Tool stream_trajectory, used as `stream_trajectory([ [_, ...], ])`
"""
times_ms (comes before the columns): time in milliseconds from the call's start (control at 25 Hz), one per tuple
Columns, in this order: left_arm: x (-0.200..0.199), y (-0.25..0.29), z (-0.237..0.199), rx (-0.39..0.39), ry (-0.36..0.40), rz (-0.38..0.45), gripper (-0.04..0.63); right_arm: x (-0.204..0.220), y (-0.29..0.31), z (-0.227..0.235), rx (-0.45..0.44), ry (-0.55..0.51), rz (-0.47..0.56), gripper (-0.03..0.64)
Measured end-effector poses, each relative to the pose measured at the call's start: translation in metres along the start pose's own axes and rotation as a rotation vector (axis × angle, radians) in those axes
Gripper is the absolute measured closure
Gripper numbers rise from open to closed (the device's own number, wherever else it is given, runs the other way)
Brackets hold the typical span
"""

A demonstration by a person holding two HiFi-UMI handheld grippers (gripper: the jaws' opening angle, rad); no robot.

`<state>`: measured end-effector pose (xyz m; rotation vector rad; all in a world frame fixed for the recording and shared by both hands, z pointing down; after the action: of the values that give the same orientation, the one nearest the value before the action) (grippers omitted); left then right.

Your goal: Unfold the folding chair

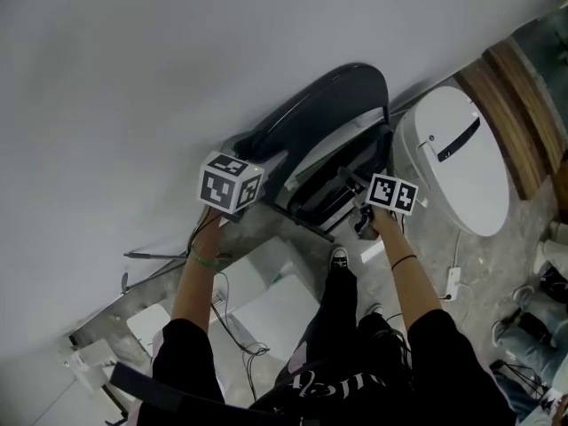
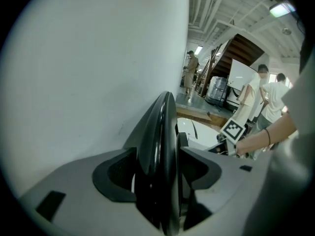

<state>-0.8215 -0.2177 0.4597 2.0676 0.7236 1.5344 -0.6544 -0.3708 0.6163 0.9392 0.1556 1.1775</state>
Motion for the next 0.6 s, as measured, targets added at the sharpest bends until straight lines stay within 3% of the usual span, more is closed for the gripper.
stream_trajectory([
  [320, -0.001, 0.031, 0.007, 0.001, 0.084, -0.207, 0.344, -0.006, 0.055, 0.01, -0.002, 0.053, -0.041, 0.38],
  [520, -0.002, 0.031, 0.001, 0.068, 0.025, -0.242, 0.444, -0.005, 0.058, 0.01, -0.041, 0.112, -0.032, 0.455],
  [600, -0.003, 0.029, 0.004, 0.1, -0.002, -0.238, 0.463, -0.004, 0.05, 0.01, -0.087, 0.171, -0.036, 0.535],
])
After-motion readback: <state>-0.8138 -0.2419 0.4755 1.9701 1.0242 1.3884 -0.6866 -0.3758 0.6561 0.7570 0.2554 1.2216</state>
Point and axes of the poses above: the fingertips, and each gripper's own axes: y forward along the fingers, z to its right, x out of its underside, the point moved 6 cm from there along -y, backward along the fingers, and after that the axes turned 14 degrees about x, right-handed, at the moved point
